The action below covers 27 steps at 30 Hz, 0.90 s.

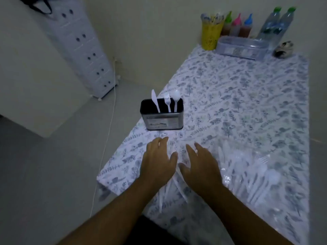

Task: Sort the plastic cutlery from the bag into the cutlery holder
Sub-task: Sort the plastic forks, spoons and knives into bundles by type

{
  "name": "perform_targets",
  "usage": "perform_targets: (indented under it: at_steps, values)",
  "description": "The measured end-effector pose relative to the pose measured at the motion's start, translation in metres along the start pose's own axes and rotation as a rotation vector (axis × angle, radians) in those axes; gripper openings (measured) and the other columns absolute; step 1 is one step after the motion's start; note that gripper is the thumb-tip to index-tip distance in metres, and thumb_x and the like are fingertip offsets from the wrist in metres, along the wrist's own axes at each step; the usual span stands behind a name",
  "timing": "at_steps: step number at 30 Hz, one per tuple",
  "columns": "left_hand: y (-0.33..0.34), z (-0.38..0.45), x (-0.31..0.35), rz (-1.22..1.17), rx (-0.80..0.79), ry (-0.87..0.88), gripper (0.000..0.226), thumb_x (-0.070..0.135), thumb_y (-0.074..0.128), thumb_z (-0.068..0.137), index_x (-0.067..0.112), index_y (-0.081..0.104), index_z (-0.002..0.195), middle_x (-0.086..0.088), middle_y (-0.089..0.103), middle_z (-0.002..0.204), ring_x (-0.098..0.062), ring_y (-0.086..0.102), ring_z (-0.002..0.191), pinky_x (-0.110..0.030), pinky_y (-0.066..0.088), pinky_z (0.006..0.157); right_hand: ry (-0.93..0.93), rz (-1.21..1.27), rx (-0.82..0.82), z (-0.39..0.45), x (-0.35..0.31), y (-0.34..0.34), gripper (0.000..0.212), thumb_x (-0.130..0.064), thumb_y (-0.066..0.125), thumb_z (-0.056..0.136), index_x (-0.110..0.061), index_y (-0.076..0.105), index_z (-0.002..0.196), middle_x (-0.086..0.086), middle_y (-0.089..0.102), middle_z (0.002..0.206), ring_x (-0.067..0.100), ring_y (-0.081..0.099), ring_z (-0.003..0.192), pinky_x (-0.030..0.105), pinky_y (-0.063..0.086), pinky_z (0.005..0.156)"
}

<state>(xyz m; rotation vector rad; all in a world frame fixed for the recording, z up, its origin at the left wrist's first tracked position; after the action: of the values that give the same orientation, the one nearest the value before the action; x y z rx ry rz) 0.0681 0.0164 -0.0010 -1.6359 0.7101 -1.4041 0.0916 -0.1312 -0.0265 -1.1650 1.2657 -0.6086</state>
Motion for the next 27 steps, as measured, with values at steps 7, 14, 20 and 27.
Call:
perform_targets:
  at_steps: [7,14,20,27]
  values:
    - [0.048,-0.049,-0.099,-0.130,-0.207,-0.480,0.069,0.044,0.066,0.089,0.016,0.035,0.143,-0.008,0.042,0.137,-0.027,0.039,0.132,-0.039,0.039,0.104,0.076,0.163,-0.256,-0.024,0.000,0.072,0.069,-0.043,0.063,0.094,-0.020,0.037,0.154,0.009,0.046,0.139,0.025,0.041,0.129,0.034,0.041,0.103]
    - [0.062,-0.002,-0.119,-0.246,-0.295,-0.360,0.071,0.042,0.072,0.083,0.018,0.037,0.140,-0.007,0.047,0.132,-0.025,0.051,0.120,-0.034,0.045,0.099,0.265,0.225,-0.266,0.002,-0.003,0.093,0.067,-0.034,0.078,0.085,-0.020,0.047,0.143,0.010,0.046,0.128,0.030,0.050,0.118,0.041,0.049,0.096]
    - [0.062,0.019,-0.136,-0.321,-0.386,-0.241,0.051,0.020,0.063,0.090,0.016,0.041,0.135,-0.004,0.061,0.099,-0.020,0.061,0.091,-0.032,0.052,0.080,0.456,0.376,-0.161,0.005,0.002,0.088,0.028,-0.022,0.072,0.093,-0.029,0.055,0.114,-0.004,0.070,0.089,0.018,0.069,0.079,0.036,0.057,0.070]
    - [0.047,0.017,-0.150,-0.351,-0.351,-0.201,0.044,0.019,0.069,0.091,0.017,0.049,0.129,0.014,0.056,0.081,0.005,0.051,0.066,-0.005,0.037,0.054,0.592,0.496,-0.030,-0.019,0.009,0.077,0.015,-0.037,0.071,0.093,-0.035,0.065,0.107,-0.010,0.070,0.079,0.004,0.065,0.071,0.026,0.051,0.065]
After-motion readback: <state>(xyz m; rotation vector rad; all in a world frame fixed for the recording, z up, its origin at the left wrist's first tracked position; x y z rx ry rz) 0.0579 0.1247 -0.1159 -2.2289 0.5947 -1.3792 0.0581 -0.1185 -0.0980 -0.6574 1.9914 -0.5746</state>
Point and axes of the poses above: each hand's wrist, its own z-axis towards the middle knuckle, its own y-axis out of the palm, x = y × z, the point moved 7 cm from there along z, towards the middle knuckle
